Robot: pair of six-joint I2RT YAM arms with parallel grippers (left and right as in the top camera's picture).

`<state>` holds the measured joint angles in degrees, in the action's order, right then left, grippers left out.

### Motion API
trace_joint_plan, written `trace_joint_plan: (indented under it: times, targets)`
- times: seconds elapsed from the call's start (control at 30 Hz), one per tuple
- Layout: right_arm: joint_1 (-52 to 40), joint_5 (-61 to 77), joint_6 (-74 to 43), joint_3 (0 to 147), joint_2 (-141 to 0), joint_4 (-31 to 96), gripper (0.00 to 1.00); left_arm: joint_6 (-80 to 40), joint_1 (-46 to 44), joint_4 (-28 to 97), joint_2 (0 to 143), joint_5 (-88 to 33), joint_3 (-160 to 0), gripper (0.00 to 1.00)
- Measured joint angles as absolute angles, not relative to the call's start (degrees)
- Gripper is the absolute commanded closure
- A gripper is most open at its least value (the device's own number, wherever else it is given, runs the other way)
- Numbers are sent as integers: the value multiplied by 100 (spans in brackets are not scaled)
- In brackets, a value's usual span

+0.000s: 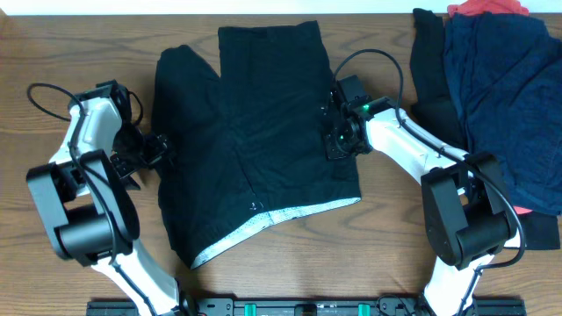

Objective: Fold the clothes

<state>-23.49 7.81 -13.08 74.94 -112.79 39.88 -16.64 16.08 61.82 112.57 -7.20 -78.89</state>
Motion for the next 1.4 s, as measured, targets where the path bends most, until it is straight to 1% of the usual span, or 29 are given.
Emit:
trace_joint_plan:
  times: [0.03,0.13,0.17,0.37,0.57,0.67,0.87,0.9,0.93,0.97,1.03,1.07,1.27,1.4]
  targets:
    - [-2349,687,-1356,7494,-11281,3983,99,-1662,1608,6178,11155,-720,-7889,4]
    - [-2349,368,-1435,7494,-11281,3870,99,-1664,1603,6173,10847,-709,-7889,0]
    - [-2340,248,-1433,7494,-11281,3767,99,-1664,1603,6178,10748,-709,-7889,2]
    - [-2189,-425,-1162,7494,-11299,2652,99,-1664,1597,6193,10193,-707,-7891,2]
    - [-1455,-576,-766,7494,-11587,958,99,-1664,1597,6178,9985,-707,-7902,2]
    - [-1028,-464,-541,7507,-11856,346,99,-1664,1597,6167,9985,-707,-7902,2]
    - [-502,-235,-244,7583,-12256,193,99,-1664,1568,5959,9985,-707,-7905,2]
    - [-469,-200,-211,7623,-12278,233,97,-1664,1546,5889,9985,-707,-7905,2]
    - [-454,-174,-185,7686,-12280,325,92,-1664,1516,5813,9985,-707,-7905,2]
    - [-451,-143,-165,7782,-12280,462,78,-1664,1472,5730,9985,-707,-7905,2]
    - [-451,-60,-86,8099,-12280,827,22,-1660,1367,5531,9985,-707,-7905,2]
    - [-454,10,-75,8272,-12280,1063,1,-1645,1308,5424,9985,-707,-7905,2]
    - [-530,292,-30,9262,-12252,2554,1,-1411,847,4781,9998,-709,-7905,2]
    - [-698,373,-80,9590,-12031,3315,1,-1186,563,4460,10149,-716,-7911,2]
